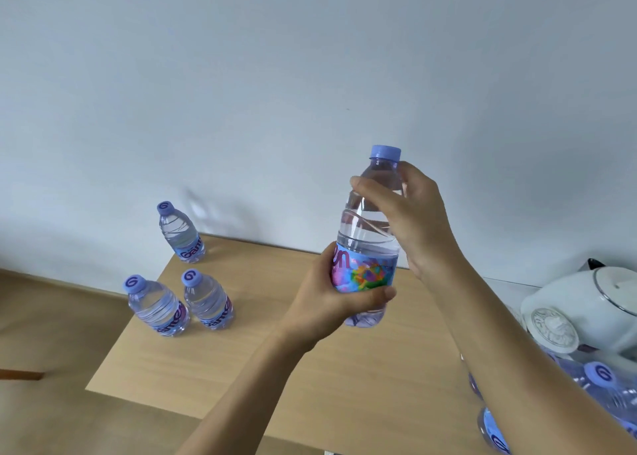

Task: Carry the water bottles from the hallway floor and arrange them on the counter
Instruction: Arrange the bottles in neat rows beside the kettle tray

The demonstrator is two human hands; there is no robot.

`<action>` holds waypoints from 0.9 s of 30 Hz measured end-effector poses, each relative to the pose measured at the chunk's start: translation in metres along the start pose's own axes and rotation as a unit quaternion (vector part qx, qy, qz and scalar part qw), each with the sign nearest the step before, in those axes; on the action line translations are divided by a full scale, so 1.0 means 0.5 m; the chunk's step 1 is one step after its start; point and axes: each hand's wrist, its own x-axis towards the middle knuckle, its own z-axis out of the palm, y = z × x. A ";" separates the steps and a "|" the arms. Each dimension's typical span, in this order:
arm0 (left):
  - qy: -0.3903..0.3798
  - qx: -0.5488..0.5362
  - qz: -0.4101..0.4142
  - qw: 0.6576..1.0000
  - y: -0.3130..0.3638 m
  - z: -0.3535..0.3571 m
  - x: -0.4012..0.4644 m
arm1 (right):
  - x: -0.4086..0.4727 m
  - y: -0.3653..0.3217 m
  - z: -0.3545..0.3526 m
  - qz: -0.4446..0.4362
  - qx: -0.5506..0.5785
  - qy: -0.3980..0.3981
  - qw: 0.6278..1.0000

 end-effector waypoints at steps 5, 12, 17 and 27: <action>0.044 0.028 0.027 0.998 -0.005 0.027 -0.002 | -0.014 0.004 0.008 -0.026 -0.033 0.057 0.997; -0.056 -0.037 -0.018 0.998 0.004 0.006 0.003 | 0.010 -0.017 -0.025 0.074 0.148 -0.063 0.984; -0.019 -0.021 -0.011 1.000 0.008 0.014 0.007 | 0.011 -0.023 -0.038 0.039 0.113 -0.098 0.988; 0.064 0.015 0.041 0.997 0.012 0.062 0.011 | -0.007 -0.029 -0.028 -0.015 0.051 0.012 0.999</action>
